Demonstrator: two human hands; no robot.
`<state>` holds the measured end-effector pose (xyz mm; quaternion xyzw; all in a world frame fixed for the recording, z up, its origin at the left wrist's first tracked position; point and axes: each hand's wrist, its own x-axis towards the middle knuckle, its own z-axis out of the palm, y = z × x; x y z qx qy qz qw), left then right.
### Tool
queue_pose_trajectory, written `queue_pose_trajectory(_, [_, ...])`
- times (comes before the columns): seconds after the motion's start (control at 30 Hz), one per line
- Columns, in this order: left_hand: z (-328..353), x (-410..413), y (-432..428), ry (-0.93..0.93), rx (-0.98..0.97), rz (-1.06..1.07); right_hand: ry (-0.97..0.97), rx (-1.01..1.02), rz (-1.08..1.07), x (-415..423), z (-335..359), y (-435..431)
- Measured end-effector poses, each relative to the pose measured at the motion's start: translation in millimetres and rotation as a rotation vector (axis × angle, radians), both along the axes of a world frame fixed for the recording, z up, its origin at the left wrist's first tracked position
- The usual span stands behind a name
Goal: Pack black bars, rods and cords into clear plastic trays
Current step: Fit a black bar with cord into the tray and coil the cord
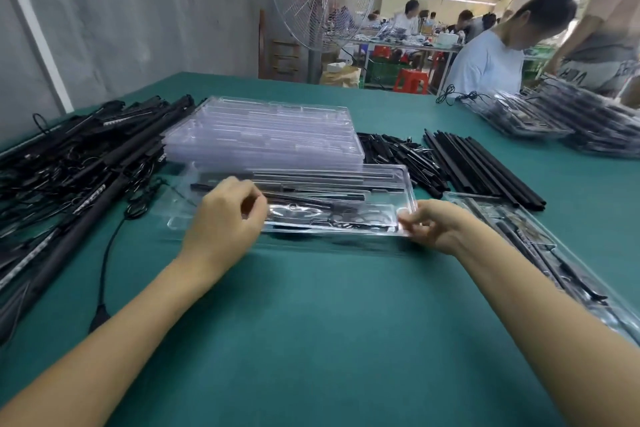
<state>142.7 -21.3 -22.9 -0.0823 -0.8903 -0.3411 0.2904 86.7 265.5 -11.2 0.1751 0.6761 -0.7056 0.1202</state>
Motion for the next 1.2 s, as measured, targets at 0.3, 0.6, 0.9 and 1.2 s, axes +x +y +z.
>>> queue_pose_trajectory(0.3, [-9, 0, 43, -1.027, 1.627, -0.329, -0.034, -0.214, -0.054, 12, 12, 10])
queue_pose_trajectory(0.6, [-2, -34, 82, -0.663, 1.817, -0.059, 0.074, -0.223, -0.001, 13, 11, 12])
queue_pose_trajectory(0.9, [2, -43, 84, -0.651, 1.852, -0.031, 0.168, -0.392, -0.230, 19, 4, -11])
queue_pose_trajectory(1.2, [8, -36, 94, -0.702, 1.805, -0.067, 0.111, -0.794, -0.198, 52, -21, -96])
